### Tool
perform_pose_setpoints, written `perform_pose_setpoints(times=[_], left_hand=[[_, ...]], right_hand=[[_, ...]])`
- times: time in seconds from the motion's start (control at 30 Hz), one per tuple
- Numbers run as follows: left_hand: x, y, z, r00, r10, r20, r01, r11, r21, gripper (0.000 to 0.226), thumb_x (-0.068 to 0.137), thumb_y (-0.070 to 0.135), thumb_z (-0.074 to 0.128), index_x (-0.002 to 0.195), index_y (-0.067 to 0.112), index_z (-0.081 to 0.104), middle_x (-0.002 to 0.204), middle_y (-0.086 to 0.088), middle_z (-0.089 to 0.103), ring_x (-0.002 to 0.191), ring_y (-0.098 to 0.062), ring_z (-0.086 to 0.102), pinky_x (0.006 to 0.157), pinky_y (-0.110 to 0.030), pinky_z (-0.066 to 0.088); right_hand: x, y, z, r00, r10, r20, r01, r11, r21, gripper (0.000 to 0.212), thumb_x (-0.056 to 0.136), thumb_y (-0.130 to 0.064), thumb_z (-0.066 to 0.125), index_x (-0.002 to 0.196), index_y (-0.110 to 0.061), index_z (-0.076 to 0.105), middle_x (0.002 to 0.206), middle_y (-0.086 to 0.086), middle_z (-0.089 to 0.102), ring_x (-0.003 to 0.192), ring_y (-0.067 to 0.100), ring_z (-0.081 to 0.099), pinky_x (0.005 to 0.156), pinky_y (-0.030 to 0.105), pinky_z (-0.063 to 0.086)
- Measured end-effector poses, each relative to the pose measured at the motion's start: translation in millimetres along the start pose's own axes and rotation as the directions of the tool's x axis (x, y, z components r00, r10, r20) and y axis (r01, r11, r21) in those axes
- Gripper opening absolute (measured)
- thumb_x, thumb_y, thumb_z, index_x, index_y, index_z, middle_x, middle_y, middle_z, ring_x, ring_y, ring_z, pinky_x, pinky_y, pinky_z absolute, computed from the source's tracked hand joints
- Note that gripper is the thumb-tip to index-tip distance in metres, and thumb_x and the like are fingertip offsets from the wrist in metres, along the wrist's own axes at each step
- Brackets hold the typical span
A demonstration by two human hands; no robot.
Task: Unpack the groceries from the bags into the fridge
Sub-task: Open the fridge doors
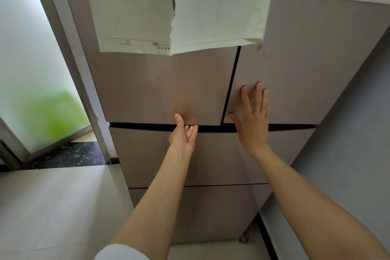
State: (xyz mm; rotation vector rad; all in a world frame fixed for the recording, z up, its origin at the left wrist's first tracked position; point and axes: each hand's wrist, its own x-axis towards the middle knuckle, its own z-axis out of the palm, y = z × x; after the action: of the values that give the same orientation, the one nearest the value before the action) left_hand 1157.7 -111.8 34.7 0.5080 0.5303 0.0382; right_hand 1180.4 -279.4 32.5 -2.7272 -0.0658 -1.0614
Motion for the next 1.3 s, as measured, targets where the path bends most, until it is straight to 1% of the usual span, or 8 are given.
perform_pose_setpoints(times=[0.13,0.4,0.8,1.07,1.13,1.2,1.27,1.3], left_hand=[[-1,2,0,1.0,-0.007,0.001,0.007,1.0,0.012,0.059,0.088,0.032,0.057,0.132,-0.003,0.039,0.143,-0.021,0.039,0.125,-0.03,0.048,0.099,-0.037,0.046],[-4,4,1,1.0,-0.021,0.004,0.021,1.0,0.013,0.06,0.088,0.033,0.057,0.132,-0.004,0.04,0.142,-0.021,0.039,0.125,-0.03,0.047,0.099,-0.036,0.046],[-4,7,-2,0.999,-0.035,0.012,0.035,0.999,0.007,0.059,0.088,0.029,0.057,0.131,-0.008,0.039,0.139,-0.026,0.041,0.124,-0.034,0.048,0.099,-0.039,0.046],[-4,22,-14,0.997,-0.033,0.066,0.011,0.951,0.309,0.047,0.096,0.029,0.047,0.124,-0.008,0.046,0.123,-0.025,0.057,0.109,-0.031,0.059,0.087,-0.034,0.049],[-17,27,-18,0.995,0.1,0.01,-0.093,0.876,0.473,0.038,0.097,0.026,0.046,0.112,-0.007,0.055,0.102,-0.019,0.066,0.089,-0.027,0.065,0.079,-0.033,0.053],[-36,34,-21,0.918,0.396,0.028,-0.316,0.687,0.655,0.03,0.097,0.025,0.044,0.098,0.001,0.061,0.083,-0.007,0.065,0.081,-0.023,0.064,0.08,-0.037,0.053],[-60,46,-14,0.676,0.703,0.22,-0.603,0.356,0.714,0.016,0.096,0.021,0.042,0.089,0.013,0.054,0.085,-0.001,0.056,0.083,-0.019,0.058,0.081,-0.036,0.046],[-74,53,-6,0.505,0.796,0.333,-0.729,0.188,0.658,0.009,0.095,0.017,0.042,0.089,0.015,0.049,0.089,-0.001,0.051,0.083,-0.016,0.051,0.079,-0.033,0.042]], right_hand=[[1,1,1,1.0,0.005,0.027,-0.005,1.0,-0.011,0.085,0.085,-0.036,0.063,0.148,-0.024,0.008,0.156,0.016,0.002,0.143,0.037,0.003,0.109,0.058,0.026],[3,0,0,1.0,-0.007,0.002,0.007,1.0,0.011,0.089,0.08,-0.031,0.07,0.145,-0.029,0.009,0.155,0.019,0.009,0.142,0.04,0.011,0.093,0.057,0.046],[2,0,1,1.0,-0.012,-0.028,0.013,1.0,0.006,0.088,0.08,-0.03,0.07,0.145,-0.025,0.012,0.154,0.021,0.01,0.14,0.042,0.012,0.101,0.056,0.04],[0,-13,-13,1.0,0.02,-0.006,-0.019,0.987,0.161,0.065,0.091,-0.019,0.058,0.146,-0.017,0.024,0.156,0.018,0.005,0.142,0.04,0.004,0.108,0.048,0.027],[-3,-22,-17,0.997,0.075,0.028,-0.079,0.976,0.205,0.06,0.092,-0.017,0.055,0.146,-0.016,0.027,0.155,0.017,0.008,0.142,0.038,0.01,0.109,0.045,0.025],[-10,-33,-19,0.992,0.122,0.021,-0.122,0.935,0.334,0.045,0.092,-0.012,0.052,0.136,-0.01,0.043,0.145,0.02,0.032,0.131,0.038,0.034,0.104,0.041,0.034],[-17,-43,-18,0.934,0.325,0.151,-0.353,0.766,0.538,0.026,0.094,-0.01,0.047,0.118,-0.003,0.054,0.123,0.019,0.052,0.106,0.029,0.052,0.087,0.029,0.04],[-19,-49,-18,0.833,0.465,0.299,-0.539,0.561,0.629,0.019,0.096,-0.011,0.044,0.11,-0.003,0.054,0.117,0.02,0.056,0.096,0.025,0.054,0.081,0.028,0.04]])
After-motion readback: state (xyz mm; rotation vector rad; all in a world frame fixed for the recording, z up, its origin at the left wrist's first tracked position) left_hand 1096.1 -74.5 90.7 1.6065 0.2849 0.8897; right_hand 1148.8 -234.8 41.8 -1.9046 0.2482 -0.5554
